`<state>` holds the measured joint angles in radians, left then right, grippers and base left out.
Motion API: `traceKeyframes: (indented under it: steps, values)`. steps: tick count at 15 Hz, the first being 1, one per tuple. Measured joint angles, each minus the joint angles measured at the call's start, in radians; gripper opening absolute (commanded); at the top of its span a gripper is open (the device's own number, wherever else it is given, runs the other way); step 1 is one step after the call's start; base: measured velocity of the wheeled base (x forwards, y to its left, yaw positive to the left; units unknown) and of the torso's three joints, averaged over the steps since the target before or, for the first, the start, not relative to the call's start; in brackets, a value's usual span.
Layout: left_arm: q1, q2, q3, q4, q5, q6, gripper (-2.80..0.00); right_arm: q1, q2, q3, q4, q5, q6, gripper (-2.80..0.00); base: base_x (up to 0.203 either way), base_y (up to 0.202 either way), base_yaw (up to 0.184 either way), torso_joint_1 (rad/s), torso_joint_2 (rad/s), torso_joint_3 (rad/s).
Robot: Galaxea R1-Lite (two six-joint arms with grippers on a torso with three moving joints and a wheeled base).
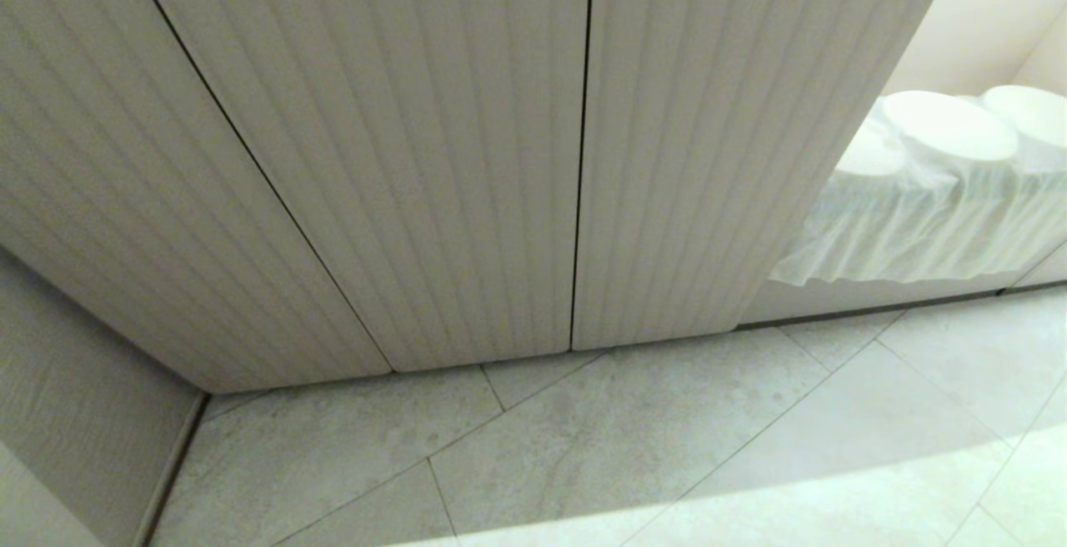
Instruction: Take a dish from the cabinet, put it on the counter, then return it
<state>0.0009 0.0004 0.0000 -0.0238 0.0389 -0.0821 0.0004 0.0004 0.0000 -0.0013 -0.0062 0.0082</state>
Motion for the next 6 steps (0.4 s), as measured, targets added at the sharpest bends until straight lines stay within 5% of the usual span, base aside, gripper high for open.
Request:
traceKeyframes:
  steps: [6]
  values:
    - [0.000,0.000,0.000,0.000,0.000,0.000,-2.80,0.000,0.000,0.000,0.001,-0.001,-0.002,-2.80,0.000,0.000,0.000,0.000,0.00,0.000]
